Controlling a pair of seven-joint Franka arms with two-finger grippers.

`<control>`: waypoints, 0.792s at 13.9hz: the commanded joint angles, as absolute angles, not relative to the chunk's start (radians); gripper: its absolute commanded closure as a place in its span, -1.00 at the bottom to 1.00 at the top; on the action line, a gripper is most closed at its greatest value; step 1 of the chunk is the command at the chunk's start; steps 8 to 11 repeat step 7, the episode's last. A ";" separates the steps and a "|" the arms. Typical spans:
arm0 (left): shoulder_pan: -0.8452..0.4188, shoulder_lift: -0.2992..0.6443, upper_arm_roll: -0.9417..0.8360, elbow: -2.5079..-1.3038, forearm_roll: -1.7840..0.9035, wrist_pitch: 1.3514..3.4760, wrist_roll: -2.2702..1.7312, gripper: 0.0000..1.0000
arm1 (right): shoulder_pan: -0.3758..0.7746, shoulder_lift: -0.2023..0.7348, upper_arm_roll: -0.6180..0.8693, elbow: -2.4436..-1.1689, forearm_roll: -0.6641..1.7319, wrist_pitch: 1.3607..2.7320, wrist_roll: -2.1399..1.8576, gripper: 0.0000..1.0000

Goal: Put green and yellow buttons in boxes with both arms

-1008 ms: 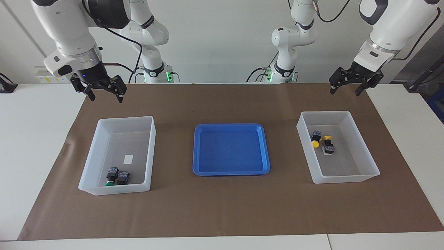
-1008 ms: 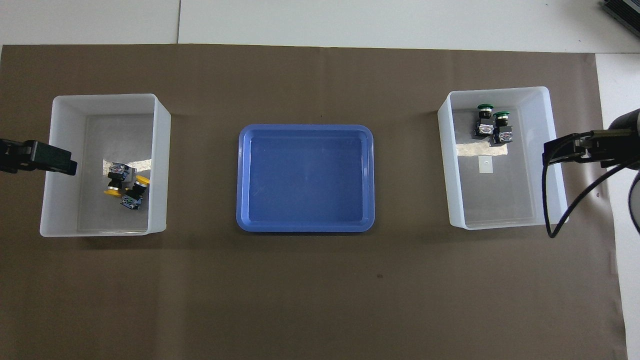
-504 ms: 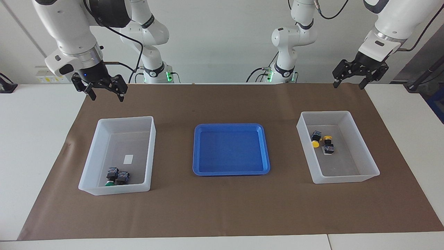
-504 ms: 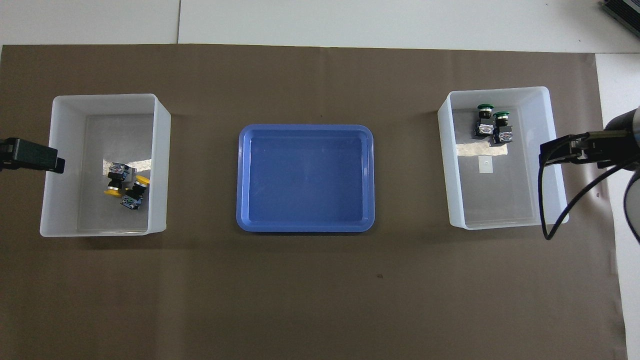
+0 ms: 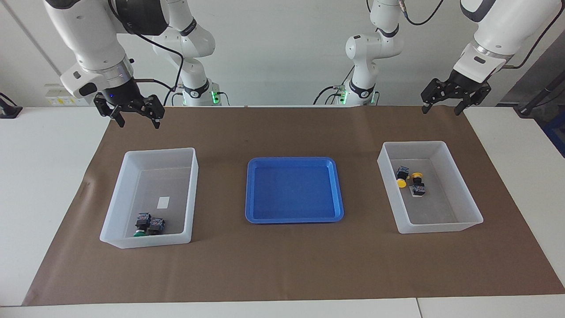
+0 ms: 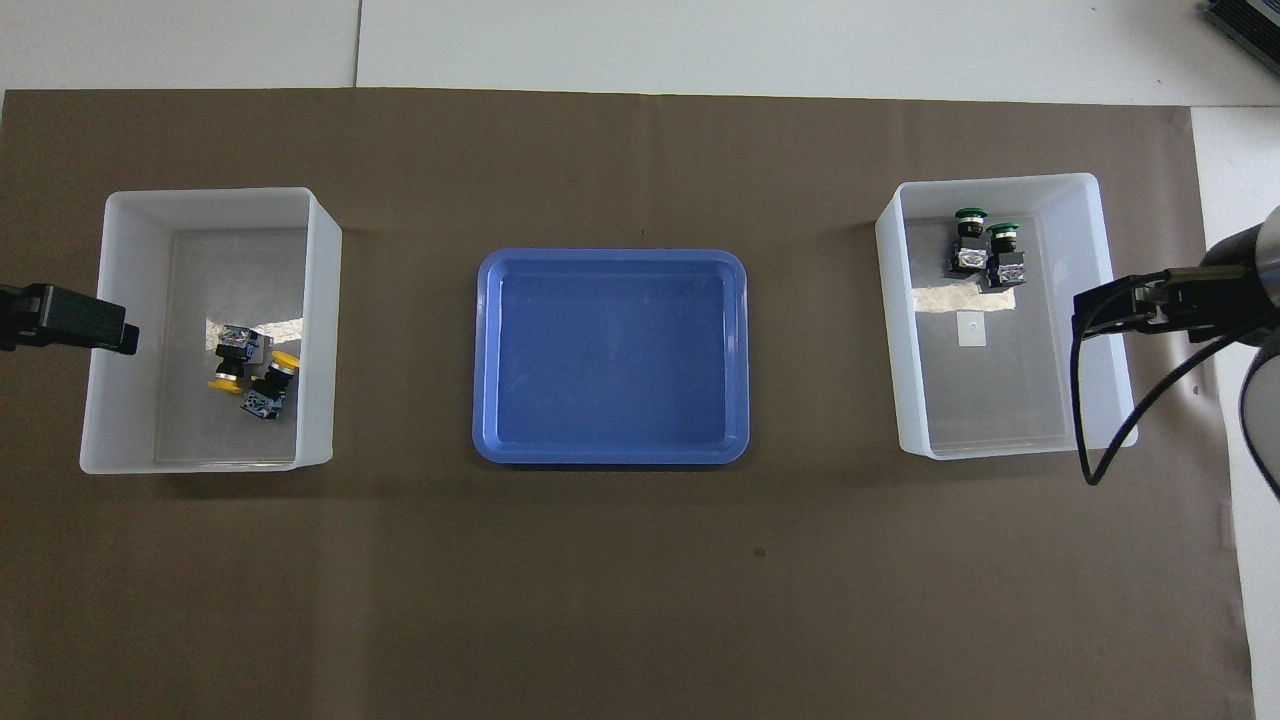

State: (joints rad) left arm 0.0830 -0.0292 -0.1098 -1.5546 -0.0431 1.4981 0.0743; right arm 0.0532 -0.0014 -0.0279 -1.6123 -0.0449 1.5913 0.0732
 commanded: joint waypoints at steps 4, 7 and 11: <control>0.084 -0.078 -0.100 -1.621 -0.045 1.529 0.052 -1.00 | 0.057 -0.008 -0.035 -1.621 -0.021 1.603 0.061 -1.00; 0.084 -0.084 -0.100 -1.634 -0.038 1.536 0.048 -1.00 | 0.061 -0.008 -0.034 -1.624 -0.020 1.611 0.064 -1.00; 0.084 -0.084 -0.100 -1.634 -0.038 1.536 0.048 -1.00 | 0.061 -0.008 -0.034 -1.624 -0.020 1.611 0.064 -1.00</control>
